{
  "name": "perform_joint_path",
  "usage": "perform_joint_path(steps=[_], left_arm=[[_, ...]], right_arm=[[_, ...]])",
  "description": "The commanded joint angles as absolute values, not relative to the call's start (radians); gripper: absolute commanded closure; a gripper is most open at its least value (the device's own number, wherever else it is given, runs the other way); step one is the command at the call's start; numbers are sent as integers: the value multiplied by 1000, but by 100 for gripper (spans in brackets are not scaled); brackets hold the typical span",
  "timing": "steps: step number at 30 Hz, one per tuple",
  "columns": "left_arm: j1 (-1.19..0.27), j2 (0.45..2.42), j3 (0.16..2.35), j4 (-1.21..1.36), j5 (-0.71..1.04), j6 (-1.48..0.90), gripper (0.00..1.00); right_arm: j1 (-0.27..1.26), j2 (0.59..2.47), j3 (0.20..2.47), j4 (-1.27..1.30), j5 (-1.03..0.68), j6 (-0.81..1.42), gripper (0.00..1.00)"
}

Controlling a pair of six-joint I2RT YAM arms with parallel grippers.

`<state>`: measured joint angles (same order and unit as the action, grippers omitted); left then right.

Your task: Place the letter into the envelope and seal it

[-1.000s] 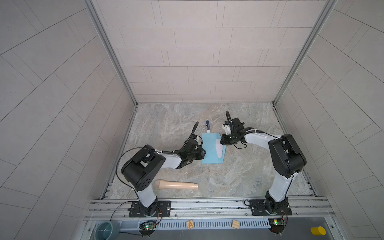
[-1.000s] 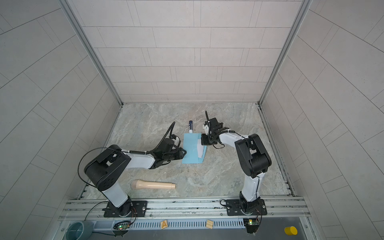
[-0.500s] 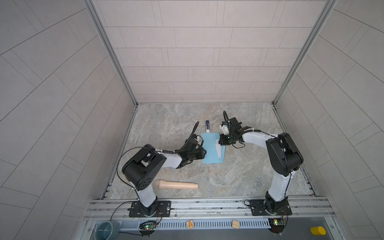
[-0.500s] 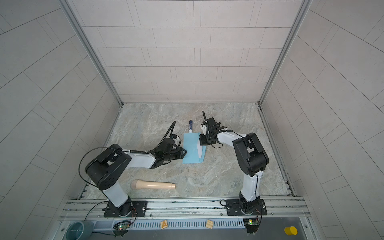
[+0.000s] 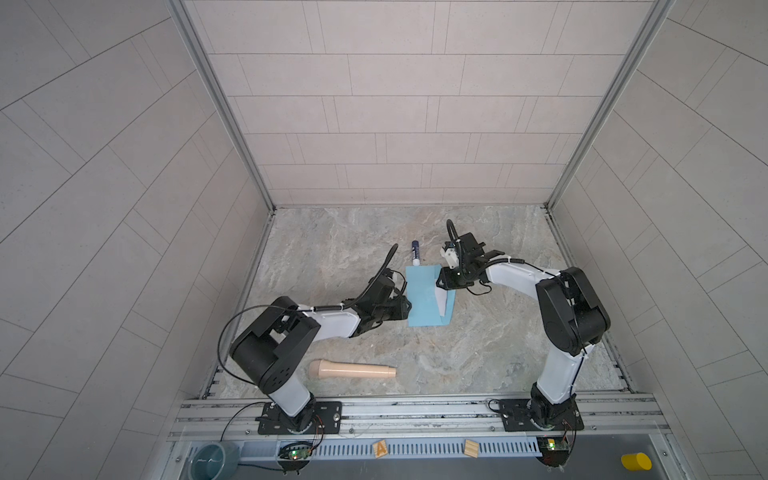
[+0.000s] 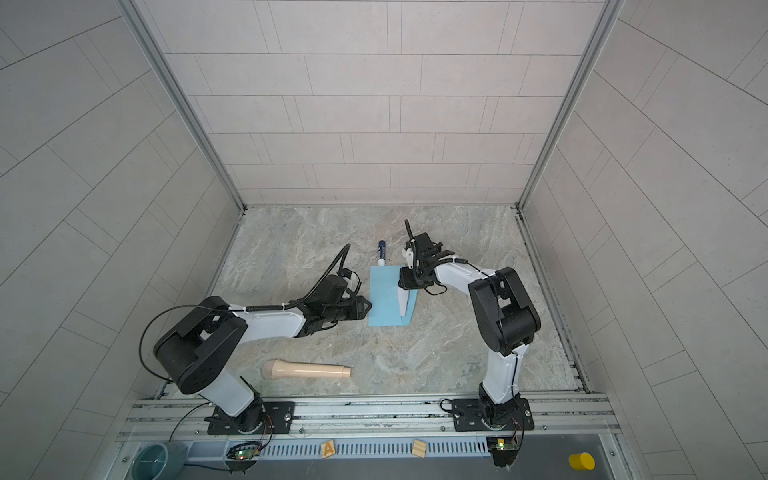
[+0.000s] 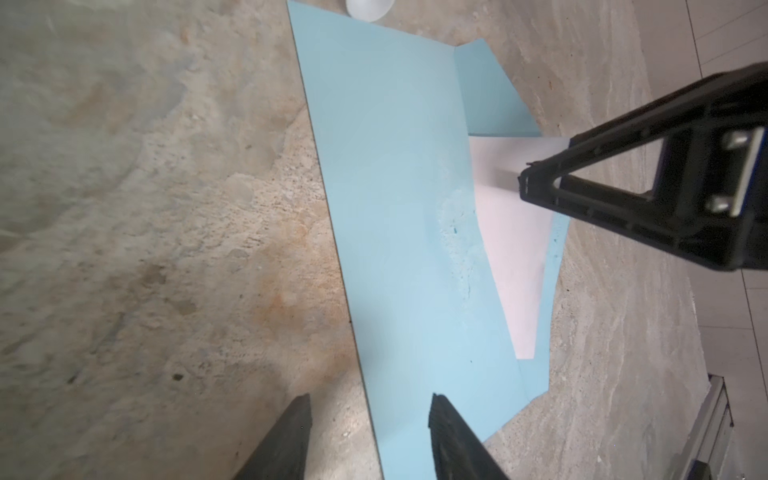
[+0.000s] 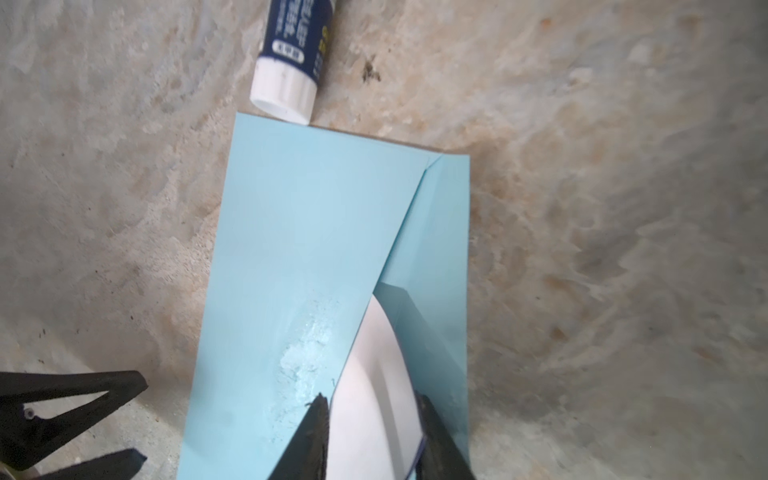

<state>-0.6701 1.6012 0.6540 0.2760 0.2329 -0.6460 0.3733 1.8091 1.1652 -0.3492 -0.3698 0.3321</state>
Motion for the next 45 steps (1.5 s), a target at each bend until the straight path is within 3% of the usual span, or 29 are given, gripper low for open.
perform_joint_path(steps=[1,7,18,25,34,45], left_arm=[[-674,1549,683,229,204,-615,38],[-672,1524,715,185,191,-585,29],[-668,1591,776,189,213,-592,24],[-654,1667,819,196,234,-607,25],[-632,1736,839,222,255,-614,32],[-618,1789,872,241,275,-618,40]], right_arm=[[378,1737,1174,-385,-339,325,58],[379,1659,1150,-388,-321,329,47],[381,1584,1071,-366,-336,417,36],[392,1591,990,-272,-342,519,39],[396,1664,978,-221,-342,558,45],[396,1725,984,-199,-348,574,45]])
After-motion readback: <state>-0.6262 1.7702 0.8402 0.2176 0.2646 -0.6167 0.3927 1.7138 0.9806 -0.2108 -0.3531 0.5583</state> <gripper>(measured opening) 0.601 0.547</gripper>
